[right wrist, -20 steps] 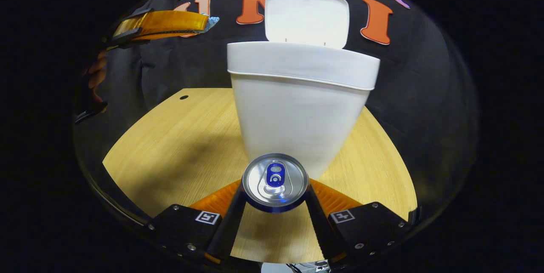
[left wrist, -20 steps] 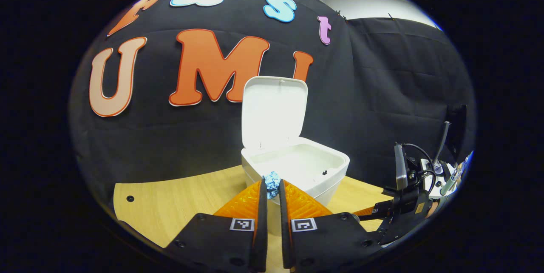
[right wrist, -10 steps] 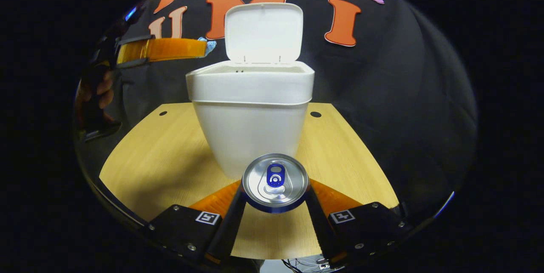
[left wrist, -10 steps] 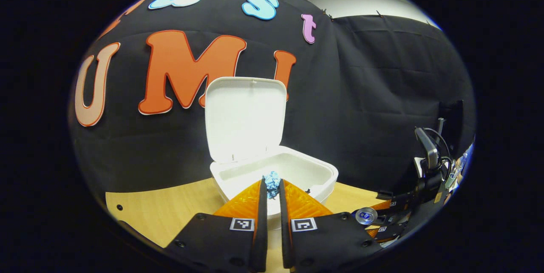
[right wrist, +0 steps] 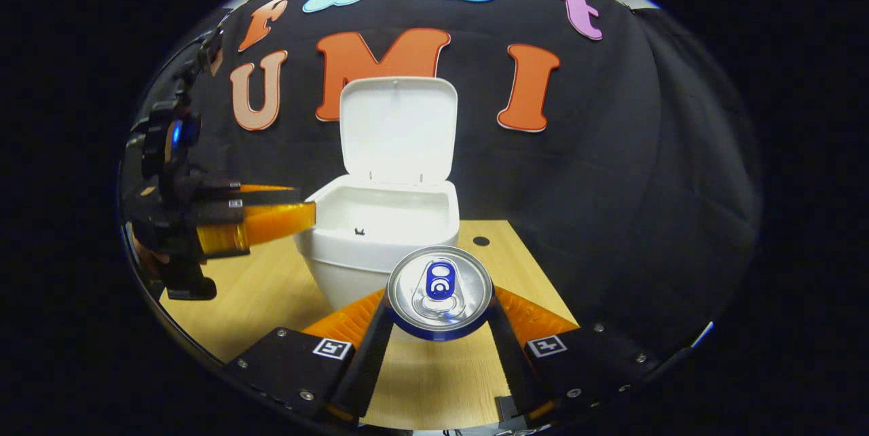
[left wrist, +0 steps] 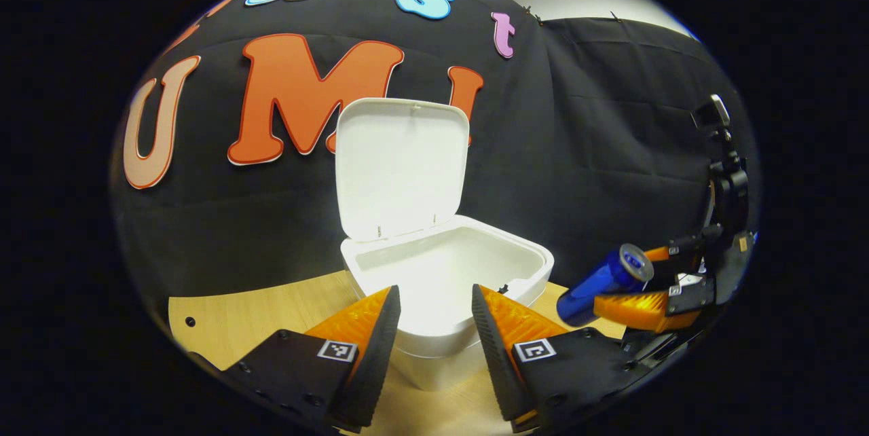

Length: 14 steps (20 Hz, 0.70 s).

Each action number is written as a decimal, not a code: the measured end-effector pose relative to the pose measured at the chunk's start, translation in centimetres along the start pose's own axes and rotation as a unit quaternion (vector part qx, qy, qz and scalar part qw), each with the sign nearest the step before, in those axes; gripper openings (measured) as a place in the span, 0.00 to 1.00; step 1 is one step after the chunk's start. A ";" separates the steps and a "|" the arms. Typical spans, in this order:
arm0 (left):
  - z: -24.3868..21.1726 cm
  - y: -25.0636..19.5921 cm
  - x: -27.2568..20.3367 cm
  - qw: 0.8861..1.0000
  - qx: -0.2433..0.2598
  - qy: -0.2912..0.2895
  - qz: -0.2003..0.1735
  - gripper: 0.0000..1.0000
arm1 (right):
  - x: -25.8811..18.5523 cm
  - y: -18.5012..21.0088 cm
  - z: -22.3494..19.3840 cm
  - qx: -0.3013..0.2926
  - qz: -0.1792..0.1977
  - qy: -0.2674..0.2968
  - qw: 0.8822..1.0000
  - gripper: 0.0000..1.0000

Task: Press the lid of the desktop garbage bin to open it, pick up the crumpled paper on the desktop and throw it into the bin, then pick up the pop can on the desktop and drop it into the bin, and finally close the garbage bin lid.

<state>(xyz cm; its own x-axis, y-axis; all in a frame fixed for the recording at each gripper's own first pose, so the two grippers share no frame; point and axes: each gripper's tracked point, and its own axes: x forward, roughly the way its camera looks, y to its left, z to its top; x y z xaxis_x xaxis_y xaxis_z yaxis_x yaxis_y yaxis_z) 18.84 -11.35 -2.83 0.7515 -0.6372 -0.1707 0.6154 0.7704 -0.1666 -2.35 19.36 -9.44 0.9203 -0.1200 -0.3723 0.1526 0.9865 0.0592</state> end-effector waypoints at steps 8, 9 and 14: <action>-1.2 2.6 -3.7 0.999 -0.003 0.000 0.049 0.96 | -0.1 -0.6 5.2 -0.022 0.007 -0.047 0.999 0.79; -1.4 2.8 -4.1 0.998 -0.004 0.000 0.057 0.96 | -0.1 -0.7 5.5 -0.026 0.007 -0.048 0.998 0.78; -2.4 4.4 -6.2 0.996 0.000 0.008 0.094 0.97 | 0.2 -0.4 6.3 -0.046 0.014 -0.056 0.997 0.79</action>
<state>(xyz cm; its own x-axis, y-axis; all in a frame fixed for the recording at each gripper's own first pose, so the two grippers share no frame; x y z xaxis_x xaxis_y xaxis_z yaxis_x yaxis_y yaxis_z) 16.31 -4.09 -4.88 0.8495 -0.4825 -0.2134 0.4647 0.8758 -0.1304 0.00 18.23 -3.70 0.9592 -0.0989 -0.2648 0.0973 0.9951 -0.0191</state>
